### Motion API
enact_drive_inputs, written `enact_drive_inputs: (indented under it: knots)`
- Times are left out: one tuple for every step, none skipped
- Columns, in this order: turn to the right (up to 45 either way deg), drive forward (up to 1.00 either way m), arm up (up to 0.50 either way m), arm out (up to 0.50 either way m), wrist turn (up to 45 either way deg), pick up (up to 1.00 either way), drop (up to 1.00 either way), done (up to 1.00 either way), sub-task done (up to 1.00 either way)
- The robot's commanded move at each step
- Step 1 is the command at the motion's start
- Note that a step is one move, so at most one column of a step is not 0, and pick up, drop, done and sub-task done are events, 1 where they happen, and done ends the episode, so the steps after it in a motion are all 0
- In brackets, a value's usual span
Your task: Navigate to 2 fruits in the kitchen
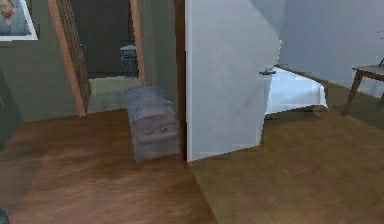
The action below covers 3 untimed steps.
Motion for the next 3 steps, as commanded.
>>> enact_drive_inputs:
  knots:
    - [0.0,0.25,0.0,0.0,0.0,0.0,0.0,0.0,0.0]
    - [-36.0,0.0,0.0,0.0,0.0,0.0,0.0,0.0,0.0]
    - [0.0,1.0,0.0,0.0,0.0,0.0,0.0,0.0,0.0]
